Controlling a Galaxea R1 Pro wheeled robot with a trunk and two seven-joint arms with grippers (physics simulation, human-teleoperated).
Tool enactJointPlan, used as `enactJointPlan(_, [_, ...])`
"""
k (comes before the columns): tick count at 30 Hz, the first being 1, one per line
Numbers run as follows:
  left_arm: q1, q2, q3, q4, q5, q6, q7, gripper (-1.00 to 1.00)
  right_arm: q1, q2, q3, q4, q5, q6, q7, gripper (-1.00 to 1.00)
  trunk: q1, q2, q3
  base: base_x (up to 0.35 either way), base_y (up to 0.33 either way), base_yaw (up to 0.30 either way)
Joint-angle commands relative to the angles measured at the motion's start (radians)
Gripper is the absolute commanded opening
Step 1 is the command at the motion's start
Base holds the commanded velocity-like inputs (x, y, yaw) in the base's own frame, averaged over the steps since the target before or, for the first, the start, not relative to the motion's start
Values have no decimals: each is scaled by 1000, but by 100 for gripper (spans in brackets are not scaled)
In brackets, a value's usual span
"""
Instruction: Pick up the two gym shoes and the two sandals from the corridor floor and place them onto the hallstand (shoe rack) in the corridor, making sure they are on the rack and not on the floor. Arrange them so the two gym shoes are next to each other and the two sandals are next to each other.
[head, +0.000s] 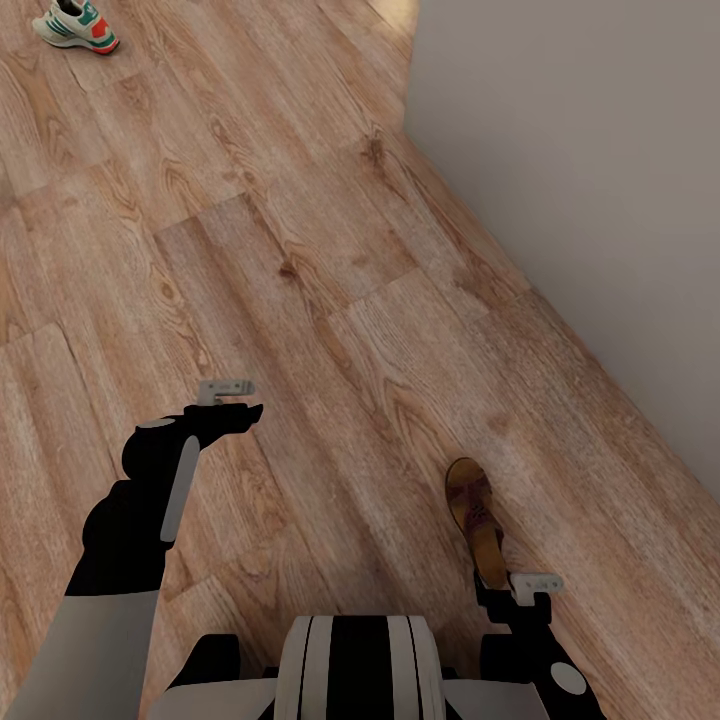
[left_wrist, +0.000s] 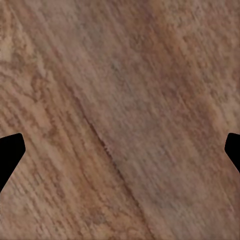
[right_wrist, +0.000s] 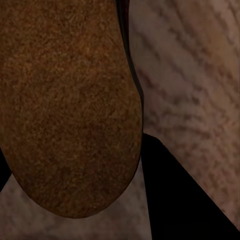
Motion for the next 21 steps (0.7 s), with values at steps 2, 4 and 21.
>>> enactJointPlan(2, [0,0,0,0,0,0,0,100,0,0,0,1,-5,0,3,-100,0,0,0,0,0,0])
enactJointPlan(4, [0,1,1,0,0,0,0,100,0,0,0,0,-5,0,3,-100,0,0,0,0,0,0])
enactJointPlan(21, [1,-1,-7,0,-11,0,1,100,1,0,2,-107,-7,0,10,-100,-7,4,58,0,0,0])
